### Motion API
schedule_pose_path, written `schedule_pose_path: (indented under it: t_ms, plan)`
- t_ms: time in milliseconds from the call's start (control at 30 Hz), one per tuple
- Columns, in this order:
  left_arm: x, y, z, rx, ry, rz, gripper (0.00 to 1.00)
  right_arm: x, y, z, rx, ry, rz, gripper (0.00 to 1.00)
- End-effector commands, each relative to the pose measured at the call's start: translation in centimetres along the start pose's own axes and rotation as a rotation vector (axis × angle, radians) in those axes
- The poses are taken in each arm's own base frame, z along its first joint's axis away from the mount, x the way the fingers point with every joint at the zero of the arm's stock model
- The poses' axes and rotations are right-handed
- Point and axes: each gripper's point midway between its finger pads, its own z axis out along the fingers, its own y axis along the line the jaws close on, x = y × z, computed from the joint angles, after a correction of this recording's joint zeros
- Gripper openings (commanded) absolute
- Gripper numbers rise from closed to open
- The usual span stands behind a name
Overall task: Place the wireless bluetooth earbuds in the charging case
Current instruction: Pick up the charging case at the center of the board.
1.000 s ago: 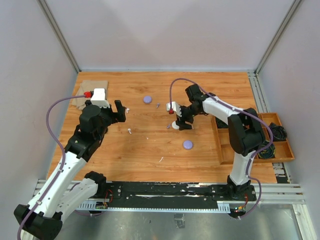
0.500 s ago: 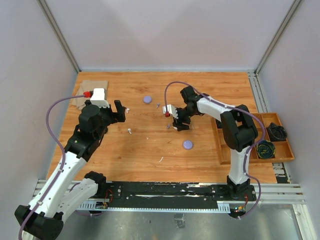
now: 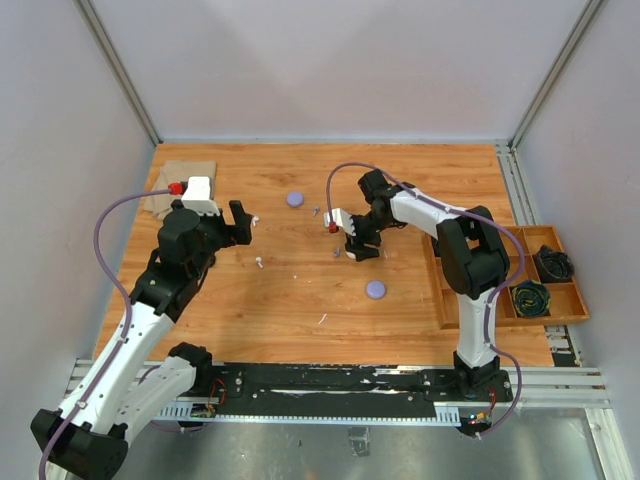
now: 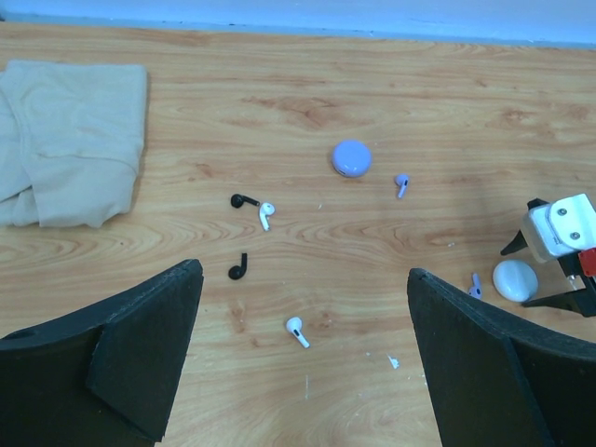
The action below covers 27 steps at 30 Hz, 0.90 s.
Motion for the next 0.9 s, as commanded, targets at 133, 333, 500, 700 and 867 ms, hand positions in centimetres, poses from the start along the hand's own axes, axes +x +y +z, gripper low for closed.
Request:
schedule_pose_path:
  t_ms: [133, 333, 500, 700, 867]
  plan:
    - [-0.5, 0.0, 0.3, 0.008, -0.022, -0.014, 0.96, 0.3, 1.4, 0.4, -0.056, 0.028, 0.021, 0.64]
    - [-0.5, 0.1, 0.3, 0.006, -0.021, -0.015, 0.96, 0.3, 1.3, 0.8, -0.053, 0.043, 0.086, 0.64]
    - [-0.3, 0.1, 0.4, 0.007, -0.016, -0.016, 0.96, 0.7, 1.4, 1.0, -0.027, 0.087, 0.153, 0.63]
    - [-0.3, 0.1, 0.4, 0.007, -0.017, -0.019, 0.96, 1.7, 1.6, 1.2, 0.017, 0.164, 0.236, 0.63]
    - [-0.3, 0.1, 0.4, 0.008, -0.016, -0.019, 0.96, 2.5, 1.7, 1.1, 0.053, 0.211, 0.302, 0.61]
